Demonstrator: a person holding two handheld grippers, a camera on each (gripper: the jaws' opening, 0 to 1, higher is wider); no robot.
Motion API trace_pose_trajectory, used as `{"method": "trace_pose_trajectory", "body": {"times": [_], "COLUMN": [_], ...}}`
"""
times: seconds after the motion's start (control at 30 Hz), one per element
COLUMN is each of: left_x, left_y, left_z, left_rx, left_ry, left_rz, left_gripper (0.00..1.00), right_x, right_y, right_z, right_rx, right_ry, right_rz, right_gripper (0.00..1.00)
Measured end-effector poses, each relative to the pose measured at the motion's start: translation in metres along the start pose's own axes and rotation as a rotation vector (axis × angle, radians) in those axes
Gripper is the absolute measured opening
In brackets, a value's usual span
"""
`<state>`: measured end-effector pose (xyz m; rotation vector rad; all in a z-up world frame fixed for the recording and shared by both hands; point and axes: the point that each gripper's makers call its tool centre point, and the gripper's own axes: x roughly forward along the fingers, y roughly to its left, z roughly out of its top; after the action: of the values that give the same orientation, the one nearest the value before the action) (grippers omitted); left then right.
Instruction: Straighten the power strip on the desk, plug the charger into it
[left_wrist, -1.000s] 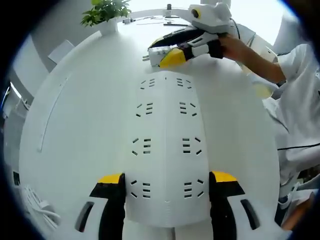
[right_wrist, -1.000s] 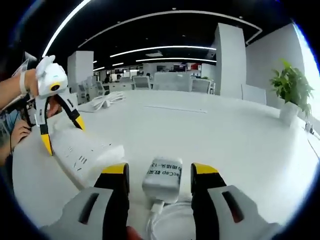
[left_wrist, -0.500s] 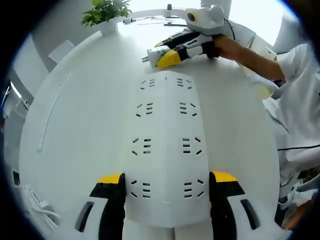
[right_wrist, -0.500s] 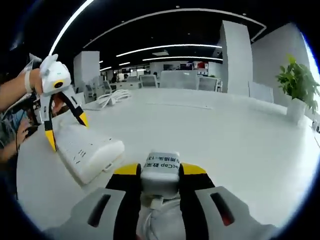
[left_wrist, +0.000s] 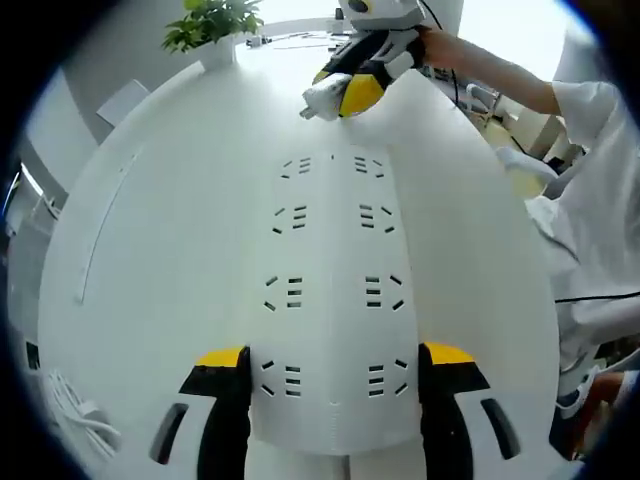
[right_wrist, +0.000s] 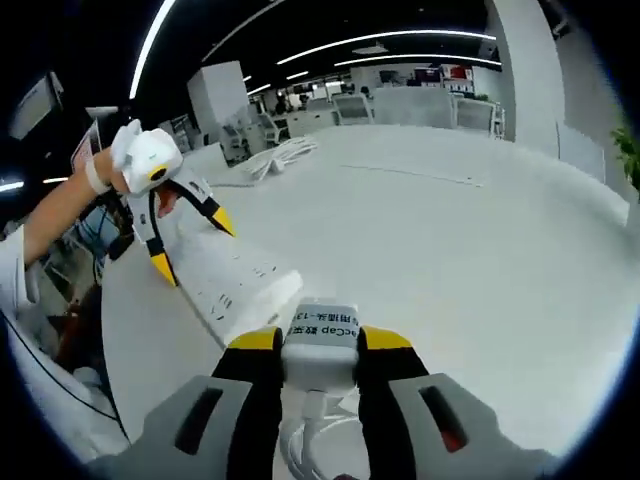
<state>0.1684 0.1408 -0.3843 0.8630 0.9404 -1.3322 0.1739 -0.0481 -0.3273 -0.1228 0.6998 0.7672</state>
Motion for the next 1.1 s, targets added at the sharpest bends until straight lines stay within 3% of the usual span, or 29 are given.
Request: {"method": "trace_pose_trajectory", "body": {"times": [0.17,0.3,0.53,0.7,0.77,1.1], "left_x": [0.000,0.000,0.000,0.000,0.000,0.000], "left_y": [0.000,0.000,0.000,0.000,0.000,-0.001], "left_z": [0.000,0.000,0.000,0.001,0.001,0.001], "left_rx": [0.001,0.001,-0.001,-0.001,-0.001,0.002], "left_ry": [0.000,0.001,0.002,0.009,0.017,0.039], "left_rz": [0.000,0.000,0.002,0.003,0.003,0.005], "left_gripper": [0.68,0.68,0.68,0.68,0.68,0.68], "right_x": [-0.004,0.011,0.032,0.029,0.031,0.030], "right_y": [0.048,0.065,0.062,0.060,0.061,0.065], "right_z": [0.005,-0.001,-0.003,-0.005,-0.003,-0.004], "right_rx": [0.104,0.203,0.269,0.334,0.329,0.312], "right_ry": [0.197,0.319,0.380,0.429,0.437,0.608], "right_rz": [0.114,0.152,0.130,0.077,0.065,-0.093], "right_gripper": [0.28,0.28,0.28,0.28,0.28,0.27]}}
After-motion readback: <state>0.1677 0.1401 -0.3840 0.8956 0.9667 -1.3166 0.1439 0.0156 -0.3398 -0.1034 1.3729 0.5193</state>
